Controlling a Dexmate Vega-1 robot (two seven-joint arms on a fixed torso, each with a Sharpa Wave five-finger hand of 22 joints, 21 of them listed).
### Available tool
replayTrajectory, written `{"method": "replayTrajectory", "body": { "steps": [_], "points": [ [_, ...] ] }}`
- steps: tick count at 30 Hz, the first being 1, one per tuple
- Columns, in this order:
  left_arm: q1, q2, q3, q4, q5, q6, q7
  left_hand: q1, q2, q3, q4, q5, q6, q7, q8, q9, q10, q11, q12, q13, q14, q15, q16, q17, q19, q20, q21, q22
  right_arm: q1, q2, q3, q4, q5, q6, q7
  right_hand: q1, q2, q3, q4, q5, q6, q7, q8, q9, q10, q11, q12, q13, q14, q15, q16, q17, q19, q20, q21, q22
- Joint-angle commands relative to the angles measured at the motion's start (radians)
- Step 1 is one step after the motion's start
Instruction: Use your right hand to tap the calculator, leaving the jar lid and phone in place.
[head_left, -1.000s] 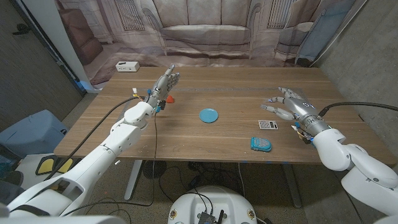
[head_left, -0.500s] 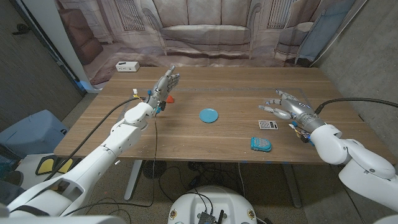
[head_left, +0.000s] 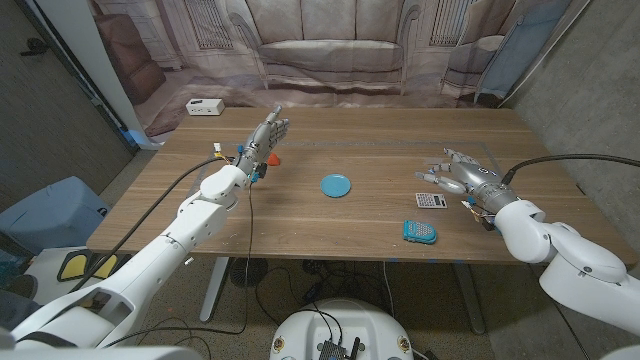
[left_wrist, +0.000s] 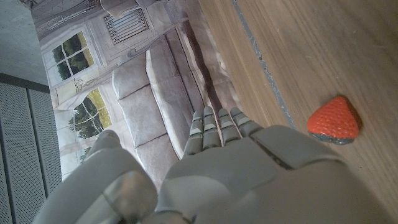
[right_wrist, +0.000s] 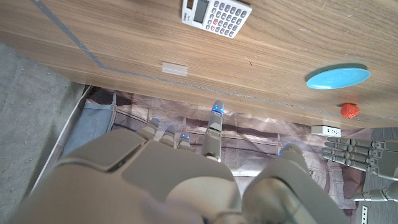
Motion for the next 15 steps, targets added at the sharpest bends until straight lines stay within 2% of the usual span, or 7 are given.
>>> {"method": "replayTrajectory", "body": {
  "steps": [1,8,15],
  "points": [
    [0.007,0.005,-0.002,-0.014,0.003,0.006,0.008,0.004,0.008,0.001,-0.005,-0.001,-0.002,0.001,-0.002,0.002,0.004,0.001,0.0,0.002,0.005,-0.002,-0.003,0.003,-0.002,0.007,-0.001,0.006,0.049,-0.067,-0.074,-0.01,0.007,-0.098,-0.021,-0.009,0.001,-0.002,0.003,0.007,0.013,0.001,0.01,0.003,-0.07,-0.013,0.007,0.005,-0.235,0.004,0.008,0.002,-0.122,-0.004,0.003,0.003],
    [0.012,0.01,-0.005,-0.023,0.005,0.007,0.013,0.004,0.008,0.001,-0.006,-0.001,-0.004,0.002,-0.003,0.002,0.004,0.004,-0.001,0.002,0.004,-0.002,-0.003,0.003,-0.003,0.008,-0.002,0.006,0.107,-0.085,-0.135,-0.008,0.031,-0.14,-0.005,-0.01,0.004,-0.001,0.004,0.009,0.012,0.004,0.008,0.003,-0.075,-0.012,0.007,0.005,-0.239,0.002,0.009,0.001,-0.128,-0.008,0.006,0.003],
    [0.012,0.012,-0.007,-0.025,0.003,0.008,0.011,0.004,0.009,0.0,-0.007,-0.001,-0.004,0.0,-0.003,0.002,0.003,0.005,-0.002,0.002,0.004,-0.003,-0.004,0.003,-0.003,0.008,-0.002,0.006,0.136,-0.099,-0.167,0.008,0.075,-0.13,-0.022,-0.007,0.01,0.001,0.004,0.011,0.013,0.002,0.008,0.003,-0.076,-0.01,0.008,0.005,-0.24,0.003,0.01,0.0,-0.133,-0.008,0.008,0.003]
  ]
}}
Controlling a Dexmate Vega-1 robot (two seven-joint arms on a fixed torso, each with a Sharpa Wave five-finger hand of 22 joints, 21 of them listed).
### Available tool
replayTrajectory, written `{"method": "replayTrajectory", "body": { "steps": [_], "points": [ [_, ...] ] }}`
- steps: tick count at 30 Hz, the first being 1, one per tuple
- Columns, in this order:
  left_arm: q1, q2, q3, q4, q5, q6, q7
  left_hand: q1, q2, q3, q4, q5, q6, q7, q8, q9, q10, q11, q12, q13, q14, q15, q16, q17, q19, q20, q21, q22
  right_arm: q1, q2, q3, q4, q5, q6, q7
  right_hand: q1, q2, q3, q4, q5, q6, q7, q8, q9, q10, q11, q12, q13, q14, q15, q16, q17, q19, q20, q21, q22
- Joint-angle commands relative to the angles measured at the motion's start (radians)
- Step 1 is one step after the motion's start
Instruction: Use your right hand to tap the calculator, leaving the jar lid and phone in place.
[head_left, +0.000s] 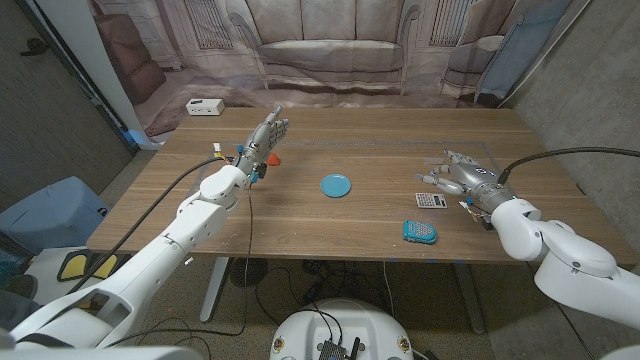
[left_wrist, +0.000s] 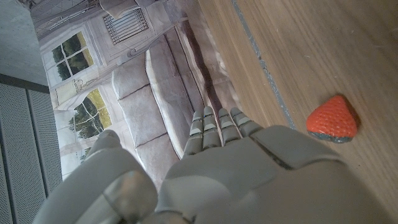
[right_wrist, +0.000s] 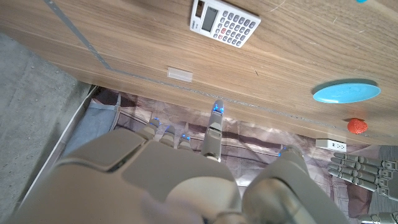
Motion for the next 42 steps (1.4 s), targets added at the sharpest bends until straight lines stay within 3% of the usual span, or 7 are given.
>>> {"method": "replayTrajectory", "body": {
  "steps": [1,21,25,31,42],
  "points": [
    [0.004,0.006,-0.003,-0.009,0.001,0.003,0.002,0.004,0.009,0.0,-0.007,-0.001,-0.003,0.001,-0.003,0.002,0.003,0.004,-0.002,0.002,0.003,-0.003,-0.004,0.003,-0.002,0.007,-0.002,0.006,0.058,-0.03,-0.066,0.021,0.07,-0.016,-0.02,-0.001,0.006,0.002,0.004,0.007,0.006,-0.004,0.008,0.003,-0.077,0.001,0.009,0.005,-0.241,0.002,0.01,0.003,-0.128,-0.002,0.008,0.003],
    [-0.012,-0.009,0.004,0.013,0.0,0.003,-0.002,0.003,0.011,0.0,-0.01,-0.001,-0.006,0.004,-0.003,0.002,0.005,0.005,-0.002,0.002,0.003,0.0,-0.004,0.003,-0.005,0.011,-0.003,0.006,0.17,-0.046,-0.182,0.065,0.135,-0.04,-0.025,0.011,0.016,0.008,0.0,0.01,0.014,-0.008,0.009,0.003,-0.074,0.001,0.013,0.004,-0.24,0.005,0.013,0.0,-0.136,0.002,0.012,0.003],
    [-0.012,-0.009,0.004,0.013,-0.002,0.008,0.001,0.003,0.011,0.0,-0.011,-0.001,-0.006,0.002,-0.003,0.002,0.005,0.003,-0.003,0.002,0.003,0.0,-0.004,0.003,-0.005,0.011,-0.003,0.006,0.183,-0.05,-0.194,0.072,0.148,-0.036,-0.027,0.014,0.018,0.01,-0.001,0.01,0.027,-0.011,0.014,0.003,-0.071,0.0,0.015,0.004,-0.239,0.005,0.014,-0.001,-0.135,0.002,0.014,0.002],
    [-0.008,-0.009,0.003,0.009,-0.001,0.012,0.008,0.003,0.012,-0.001,-0.011,-0.001,-0.007,0.003,-0.003,0.002,0.006,0.0,-0.002,0.003,0.003,0.0,-0.004,0.003,-0.005,0.012,-0.003,0.006,0.189,-0.057,-0.203,0.084,0.171,-0.011,-0.04,0.022,0.022,0.014,-0.006,0.01,0.069,-0.02,0.026,0.003,-0.057,-0.021,0.021,0.004,-0.235,0.005,0.018,-0.004,-0.134,0.002,0.019,0.002],
    [-0.006,-0.007,0.003,-0.002,-0.004,0.016,0.008,0.002,0.013,-0.001,-0.013,-0.001,-0.006,0.002,-0.002,0.003,0.005,0.003,-0.003,0.003,0.005,-0.001,-0.003,0.003,-0.007,0.014,-0.003,0.006,0.217,-0.063,-0.236,0.09,0.187,-0.034,-0.031,0.029,0.026,0.018,-0.009,0.01,0.076,-0.027,0.026,0.003,-0.06,-0.018,0.019,0.003,-0.237,0.004,0.018,-0.006,-0.139,0.002,0.019,0.002]
  ]
}}
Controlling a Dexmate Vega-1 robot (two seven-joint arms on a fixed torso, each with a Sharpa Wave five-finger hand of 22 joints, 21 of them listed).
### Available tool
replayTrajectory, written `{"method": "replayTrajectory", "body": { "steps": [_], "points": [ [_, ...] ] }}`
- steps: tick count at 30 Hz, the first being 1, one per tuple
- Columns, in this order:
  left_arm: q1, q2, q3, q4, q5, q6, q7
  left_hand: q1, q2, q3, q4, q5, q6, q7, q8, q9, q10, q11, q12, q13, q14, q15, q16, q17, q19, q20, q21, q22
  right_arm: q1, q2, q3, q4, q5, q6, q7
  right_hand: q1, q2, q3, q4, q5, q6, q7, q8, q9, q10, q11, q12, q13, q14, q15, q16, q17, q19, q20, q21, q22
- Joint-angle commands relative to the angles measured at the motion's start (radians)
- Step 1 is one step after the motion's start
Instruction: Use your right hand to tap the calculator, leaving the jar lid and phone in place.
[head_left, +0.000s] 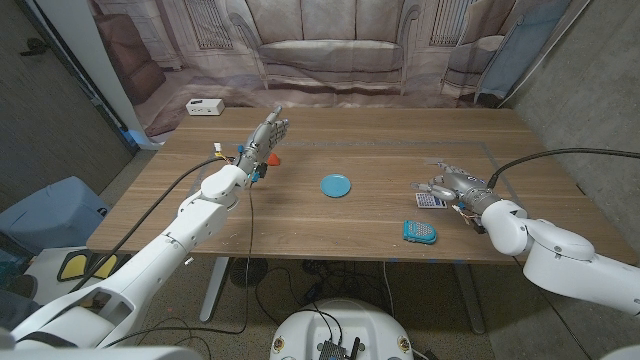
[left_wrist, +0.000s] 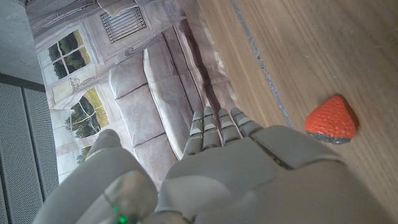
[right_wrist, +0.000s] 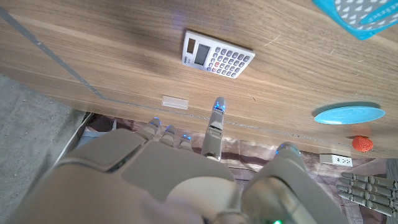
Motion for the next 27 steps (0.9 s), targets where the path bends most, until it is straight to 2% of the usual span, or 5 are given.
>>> {"method": "replayTrajectory", "body": {
  "steps": [1,27],
  "points": [
    [0.003,0.002,0.002,-0.013,0.0,0.006,0.003,0.002,0.013,-0.001,-0.005,-0.002,-0.002,-0.001,-0.002,0.003,0.006,0.003,-0.003,0.003,0.005,-0.001,0.001,0.003,-0.003,0.01,-0.004,0.001,0.033,-0.008,-0.039,0.011,0.04,-0.007,0.001,0.006,0.004,0.008,0.001,0.007,0.007,0.001,0.007,0.003,-0.061,-0.003,0.004,0.003,-0.237,0.004,0.003,-0.001,-0.14,0.002,0.003,0.002],
    [-0.002,0.006,0.001,-0.022,0.007,0.008,0.008,0.0,0.014,-0.002,-0.008,-0.002,0.0,-0.003,-0.002,0.003,0.005,0.003,-0.004,0.003,0.005,-0.003,0.0,0.003,-0.006,0.013,-0.004,0.001,0.067,-0.005,-0.085,0.036,0.045,-0.013,-0.013,0.019,0.009,0.015,-0.006,0.006,0.002,0.001,0.0,0.003,-0.063,-0.003,0.004,0.003,-0.237,0.003,0.004,-0.004,-0.146,0.002,0.004,0.002]
  ]
}}
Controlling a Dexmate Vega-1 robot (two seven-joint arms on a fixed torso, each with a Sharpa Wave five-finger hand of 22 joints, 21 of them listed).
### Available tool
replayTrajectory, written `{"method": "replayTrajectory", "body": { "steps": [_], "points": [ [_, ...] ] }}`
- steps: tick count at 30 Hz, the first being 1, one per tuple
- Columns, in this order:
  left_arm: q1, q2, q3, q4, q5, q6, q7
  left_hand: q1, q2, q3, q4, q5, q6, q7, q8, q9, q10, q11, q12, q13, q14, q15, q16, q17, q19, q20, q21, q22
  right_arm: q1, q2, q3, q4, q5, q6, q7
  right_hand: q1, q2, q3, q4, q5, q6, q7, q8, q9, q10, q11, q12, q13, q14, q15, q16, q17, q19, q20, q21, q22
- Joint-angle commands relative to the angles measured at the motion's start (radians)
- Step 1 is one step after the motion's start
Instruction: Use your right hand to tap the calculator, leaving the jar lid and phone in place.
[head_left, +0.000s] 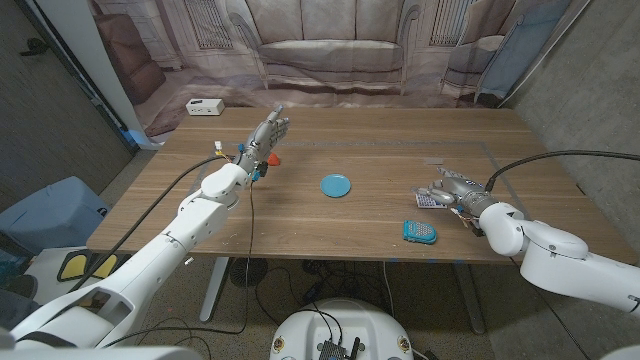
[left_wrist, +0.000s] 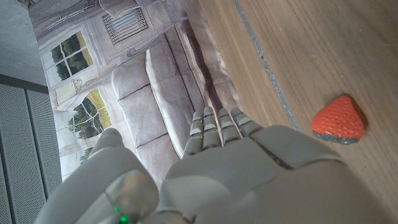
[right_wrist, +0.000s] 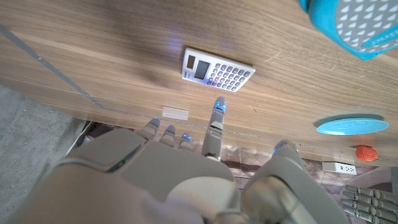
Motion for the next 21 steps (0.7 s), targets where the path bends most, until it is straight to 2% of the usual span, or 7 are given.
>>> {"method": "replayTrajectory", "body": {
  "steps": [1,5,21],
  "points": [
    [-0.001,0.002,0.0,-0.005,0.003,0.001,0.002,0.006,0.009,0.001,-0.005,-0.002,0.002,-0.004,-0.001,0.003,0.006,0.001,-0.004,0.003,0.005,-0.002,0.001,0.003,-0.003,0.01,-0.004,0.001,0.013,0.004,-0.016,0.013,0.005,-0.006,-0.001,0.014,0.004,0.008,0.0,0.006,0.002,0.002,0.0,0.003,-0.063,-0.003,0.004,0.003,-0.238,0.003,0.004,0.0,-0.146,0.001,0.005,0.002],
    [-0.001,0.002,0.0,-0.008,0.005,0.0,0.004,0.005,0.009,0.0,-0.006,-0.002,0.003,-0.007,-0.001,0.003,0.011,-0.011,-0.002,0.003,0.006,-0.005,0.001,0.003,-0.002,0.008,-0.004,0.001,0.015,0.004,-0.02,0.017,0.006,-0.009,-0.003,0.015,0.005,0.009,-0.001,0.006,0.001,0.002,-0.001,0.003,-0.062,-0.002,0.004,0.003,-0.237,0.004,0.005,0.0,-0.146,0.002,0.005,0.002],
    [-0.006,-0.001,0.004,-0.002,0.007,0.002,0.002,0.004,0.01,-0.001,-0.009,-0.002,0.005,-0.007,0.0,0.003,0.013,-0.006,-0.002,0.004,0.006,-0.008,0.0,0.003,-0.002,0.004,-0.003,0.001,0.039,0.012,-0.05,0.038,-0.004,-0.012,0.012,0.02,0.006,0.011,-0.004,0.005,-0.005,-0.006,-0.006,0.003,-0.058,0.004,0.006,0.003,-0.236,0.007,0.006,-0.001,-0.146,0.004,0.007,0.002]
  ]
}}
